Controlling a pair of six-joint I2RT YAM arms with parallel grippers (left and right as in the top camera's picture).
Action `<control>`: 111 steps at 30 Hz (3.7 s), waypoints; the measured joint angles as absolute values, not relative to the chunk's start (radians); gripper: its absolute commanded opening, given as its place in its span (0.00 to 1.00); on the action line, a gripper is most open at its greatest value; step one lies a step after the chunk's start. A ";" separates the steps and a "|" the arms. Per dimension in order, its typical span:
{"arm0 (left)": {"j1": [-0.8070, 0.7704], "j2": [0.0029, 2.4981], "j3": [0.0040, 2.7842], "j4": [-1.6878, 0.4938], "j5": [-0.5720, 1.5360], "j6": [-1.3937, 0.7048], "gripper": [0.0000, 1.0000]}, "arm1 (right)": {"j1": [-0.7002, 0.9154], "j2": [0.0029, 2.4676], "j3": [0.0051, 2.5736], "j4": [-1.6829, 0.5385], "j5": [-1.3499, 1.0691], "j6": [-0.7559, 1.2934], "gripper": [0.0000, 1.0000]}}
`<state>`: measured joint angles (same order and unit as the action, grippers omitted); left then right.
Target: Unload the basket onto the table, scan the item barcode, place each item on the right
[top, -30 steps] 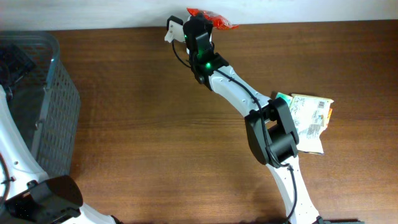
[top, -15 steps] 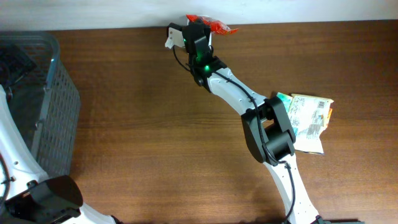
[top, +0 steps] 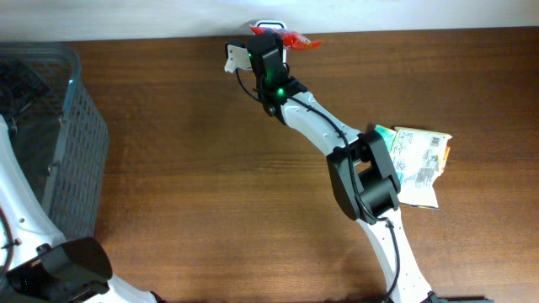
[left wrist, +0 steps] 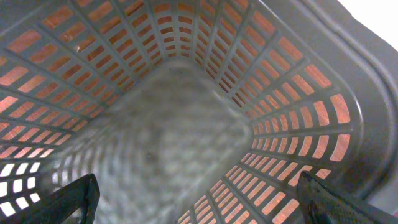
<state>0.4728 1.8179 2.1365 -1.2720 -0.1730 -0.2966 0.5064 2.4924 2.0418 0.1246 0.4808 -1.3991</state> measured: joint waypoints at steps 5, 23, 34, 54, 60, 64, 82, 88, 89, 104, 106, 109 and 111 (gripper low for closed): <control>0.473 1.818 2.136 -1.272 -0.173 -0.297 0.99 | 0.506 2.492 2.042 0.123 0.469 -1.399 0.04; 0.473 1.818 2.136 -1.272 -0.173 -0.297 0.99 | 0.506 2.445 2.042 0.195 0.493 -1.403 0.04; 0.473 1.818 2.136 -1.272 -0.173 -0.297 0.99 | 0.506 2.406 2.042 0.118 0.499 -1.387 0.04; 0.473 1.818 2.136 -1.272 -0.173 -0.297 0.99 | 0.421 1.733 2.046 -1.084 0.044 -0.277 0.04; 0.473 1.818 2.136 -1.272 -0.173 -0.297 0.99 | 0.172 1.629 2.046 -1.412 -0.113 -0.074 0.04; 0.473 1.818 2.136 -1.272 -0.173 -0.297 0.99 | -0.047 1.632 1.912 -1.457 -0.148 -0.029 0.04; 0.473 1.818 2.136 -1.272 -0.173 -0.297 0.99 | -0.299 1.657 1.365 -1.045 -0.363 -0.026 0.99; 0.473 1.818 2.136 -1.272 -0.173 -0.297 0.99 | -0.282 1.598 1.593 -1.289 -0.373 -0.026 0.99; 0.473 1.818 2.136 -1.272 -0.173 -0.297 0.99 | -0.273 1.578 1.634 -1.327 -0.373 -0.026 0.99; 0.473 1.818 2.136 -1.272 -0.173 -0.297 0.99 | -0.178 1.328 1.783 -1.411 -0.387 -0.027 0.99; 0.473 1.818 2.136 -1.272 -0.173 -0.297 0.99 | -0.178 1.336 1.783 -1.411 -0.387 -0.026 0.99; 0.473 1.818 2.136 -1.272 -0.173 -0.297 0.99 | -0.176 1.346 1.783 -1.397 -0.349 -0.027 0.99; 0.473 1.818 2.136 -1.272 -0.173 -0.297 0.99 | -0.170 1.340 1.775 -1.351 -0.297 -0.026 0.98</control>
